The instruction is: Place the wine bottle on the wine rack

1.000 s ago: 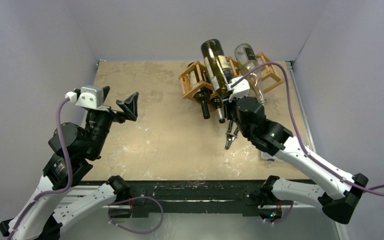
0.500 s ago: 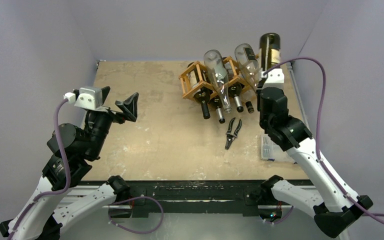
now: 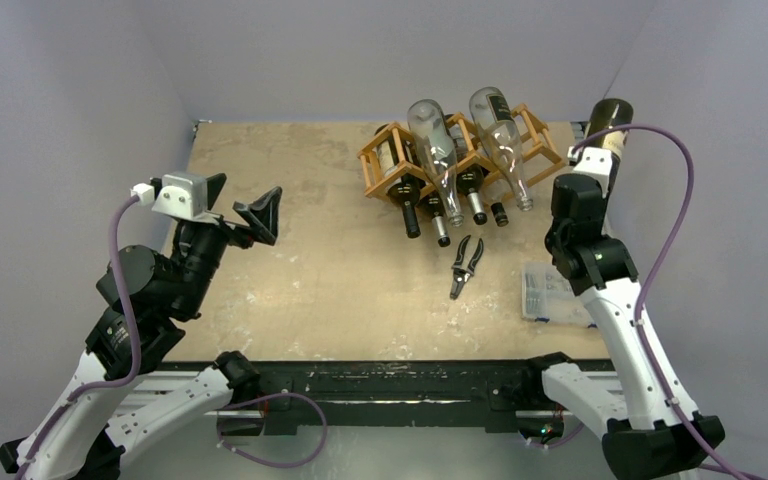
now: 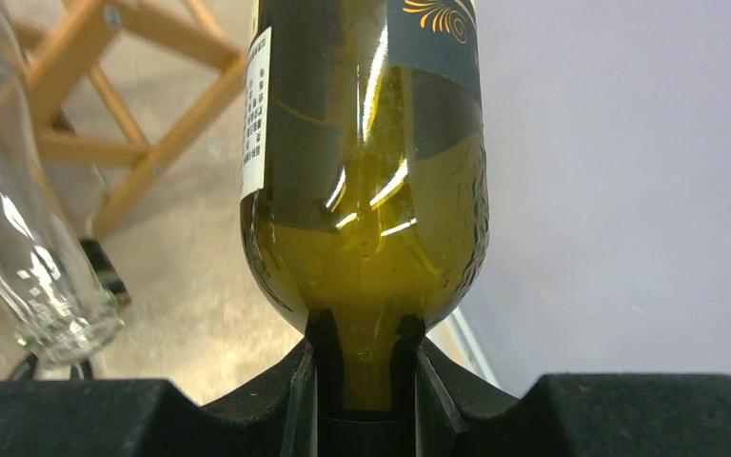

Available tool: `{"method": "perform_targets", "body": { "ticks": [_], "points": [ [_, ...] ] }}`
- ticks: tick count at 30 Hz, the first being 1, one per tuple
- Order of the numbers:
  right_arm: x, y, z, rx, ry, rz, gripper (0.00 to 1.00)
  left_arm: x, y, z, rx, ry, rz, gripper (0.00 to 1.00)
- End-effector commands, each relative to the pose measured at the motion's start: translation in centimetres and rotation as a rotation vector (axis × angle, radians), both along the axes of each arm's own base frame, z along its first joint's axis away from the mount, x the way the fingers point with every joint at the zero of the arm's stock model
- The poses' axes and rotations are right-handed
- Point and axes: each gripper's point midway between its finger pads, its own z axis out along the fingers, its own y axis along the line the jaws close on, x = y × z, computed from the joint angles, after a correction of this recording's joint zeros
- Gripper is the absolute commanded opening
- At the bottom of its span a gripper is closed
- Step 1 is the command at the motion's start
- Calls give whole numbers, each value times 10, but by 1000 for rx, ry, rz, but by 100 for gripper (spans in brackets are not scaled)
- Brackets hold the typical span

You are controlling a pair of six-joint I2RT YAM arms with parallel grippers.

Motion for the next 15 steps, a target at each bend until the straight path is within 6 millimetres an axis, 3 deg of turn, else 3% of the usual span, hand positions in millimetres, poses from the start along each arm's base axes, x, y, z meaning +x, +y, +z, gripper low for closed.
{"method": "perform_targets", "body": {
  "ticks": [1, 7, 13, 15],
  "points": [
    [16, 10, -27, 97, 29, 36, 0, -8, -3, 17, -60, -30, -45, 97],
    [14, 14, -64, 146, 98, 41, 0, -11, -4, 19, -71, -35, -60, 97],
    [7, 22, -79, 200, 141, 54, 0, -14, -5, 20, -72, -40, -73, 97],
    [5, 26, -74, 228, 132, 67, 0, -15, -5, 20, -71, -41, -73, 97]
  ]
}}
